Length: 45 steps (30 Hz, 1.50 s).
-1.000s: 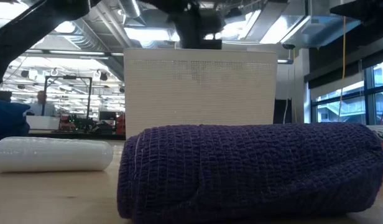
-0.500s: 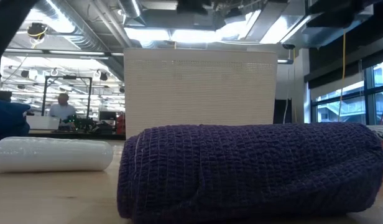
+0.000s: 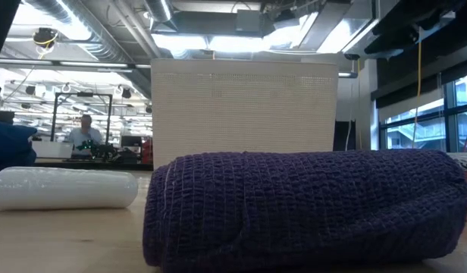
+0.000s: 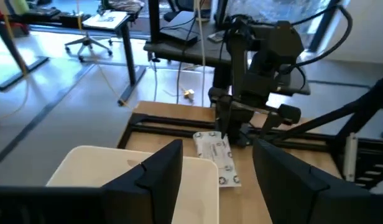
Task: Pick & place medical supplies in basket/bin
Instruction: Put the top white rolled gauze into the white bin
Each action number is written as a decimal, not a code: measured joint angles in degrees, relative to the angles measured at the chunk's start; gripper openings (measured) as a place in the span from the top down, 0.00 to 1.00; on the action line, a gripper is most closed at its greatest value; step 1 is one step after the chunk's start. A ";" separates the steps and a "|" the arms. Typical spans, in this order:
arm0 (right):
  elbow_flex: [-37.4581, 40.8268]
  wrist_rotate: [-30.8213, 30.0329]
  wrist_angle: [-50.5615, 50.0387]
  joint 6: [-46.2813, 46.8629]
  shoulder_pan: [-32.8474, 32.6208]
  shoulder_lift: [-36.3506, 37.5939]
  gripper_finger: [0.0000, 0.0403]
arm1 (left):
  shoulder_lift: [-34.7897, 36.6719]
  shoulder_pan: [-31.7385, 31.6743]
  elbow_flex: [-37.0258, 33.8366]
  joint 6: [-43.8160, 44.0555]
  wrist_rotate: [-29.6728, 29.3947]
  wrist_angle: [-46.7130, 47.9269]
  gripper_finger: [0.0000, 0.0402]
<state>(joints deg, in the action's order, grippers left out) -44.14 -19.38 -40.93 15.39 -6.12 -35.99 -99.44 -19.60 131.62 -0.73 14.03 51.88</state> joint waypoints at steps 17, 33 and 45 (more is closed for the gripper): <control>0.00 5.39 -8.45 -11.35 10.86 -12.76 0.20 | -4.81 0.31 -0.05 -5.42 16.08 -6.12 0.65; 0.00 10.00 -8.08 -21.55 20.13 -21.92 0.20 | -4.66 -5.33 -0.56 -5.38 13.22 4.53 0.70; 0.00 9.90 -6.81 -24.71 22.53 -22.10 0.20 | 12.76 -5.72 -38.46 6.66 -1.39 -25.89 0.78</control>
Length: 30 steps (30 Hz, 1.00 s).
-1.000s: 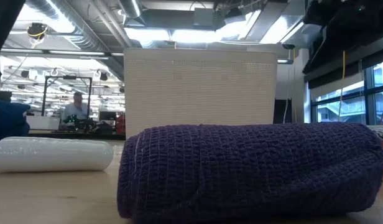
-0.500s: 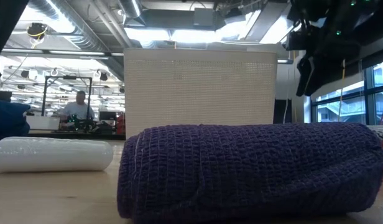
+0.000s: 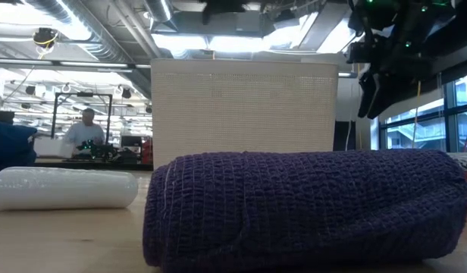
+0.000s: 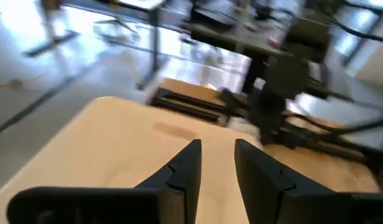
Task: Pick & place medical supplies in basket/bin
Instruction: Put the top white rolled gauze into the white bin
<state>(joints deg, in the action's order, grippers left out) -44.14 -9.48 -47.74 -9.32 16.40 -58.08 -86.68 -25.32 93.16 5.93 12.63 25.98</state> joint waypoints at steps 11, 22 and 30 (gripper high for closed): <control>0.00 4.17 1.73 -9.91 2.38 -4.88 0.20 | 22.37 1.80 -29.66 6.03 -12.18 -14.51 0.80; 0.57 4.63 7.55 -24.13 2.99 -13.25 0.20 | 30.48 6.53 -41.29 13.03 -15.05 -20.04 0.80; 6.87 6.18 23.25 -24.02 2.99 -13.57 0.20 | 30.43 9.31 -41.30 12.92 -16.17 -19.98 0.80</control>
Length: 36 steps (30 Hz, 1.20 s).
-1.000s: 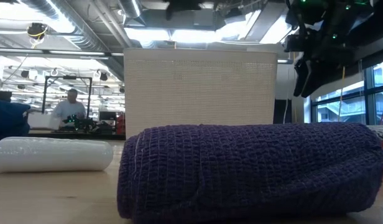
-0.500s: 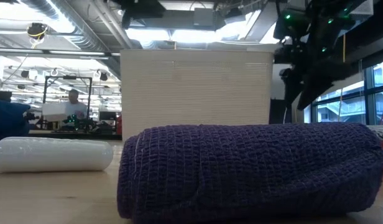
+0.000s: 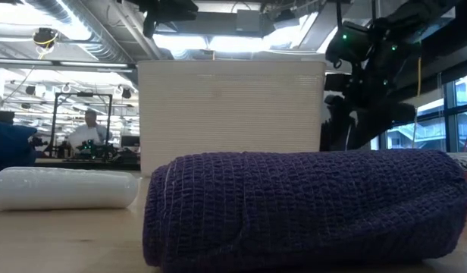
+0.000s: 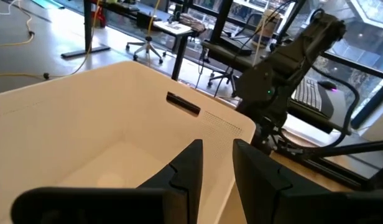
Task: Pick & place medical supplies in basket/bin
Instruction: Put the top white rolled gauze into the white bin
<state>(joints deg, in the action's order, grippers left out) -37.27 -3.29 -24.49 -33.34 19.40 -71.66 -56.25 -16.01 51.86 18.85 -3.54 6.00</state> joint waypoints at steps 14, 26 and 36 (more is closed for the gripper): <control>2.55 6.01 -1.63 1.11 2.67 -1.16 0.20 | -0.02 0.13 0.00 -2.67 -3.02 0.07 0.80; 4.68 7.88 2.72 -2.76 2.67 -8.53 0.20 | -0.07 0.17 0.00 -2.51 -2.94 0.20 0.80; 2.81 8.86 0.97 1.25 2.66 -11.64 0.27 | -0.09 0.17 0.00 -2.49 -2.86 0.24 0.80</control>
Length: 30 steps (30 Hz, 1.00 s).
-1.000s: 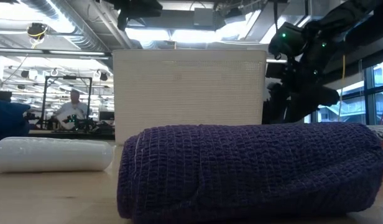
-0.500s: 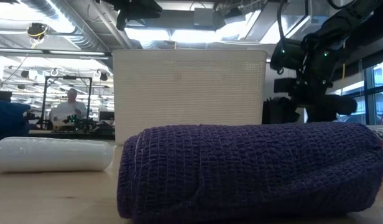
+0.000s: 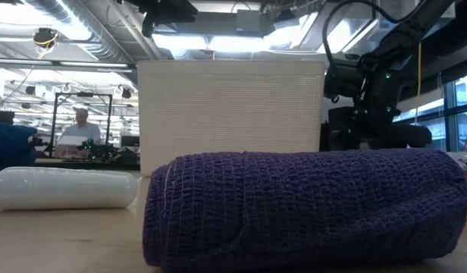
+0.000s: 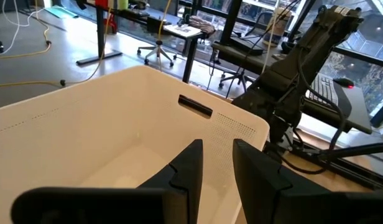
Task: Pick & place medical supplies in basket/bin
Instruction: Put the top white rolled gauze into the white bin
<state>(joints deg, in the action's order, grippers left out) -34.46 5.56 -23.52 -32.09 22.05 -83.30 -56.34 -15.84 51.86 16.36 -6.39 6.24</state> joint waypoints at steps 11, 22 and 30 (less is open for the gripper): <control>-0.23 0.07 -1.26 3.36 -0.23 0.49 0.58 | -0.02 0.00 0.00 0.00 0.02 0.07 0.80; -4.36 -1.14 -7.78 3.05 -0.14 1.04 0.86 | -0.02 0.00 0.00 0.90 0.04 0.24 0.80; -4.83 -0.72 -13.10 3.89 -0.66 10.30 0.85 | -0.26 0.02 0.00 0.04 4.70 -1.15 0.79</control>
<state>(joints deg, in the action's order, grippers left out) -39.29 4.84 -36.62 -28.20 21.40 -73.00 -56.59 -15.82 51.86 16.40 -1.69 5.09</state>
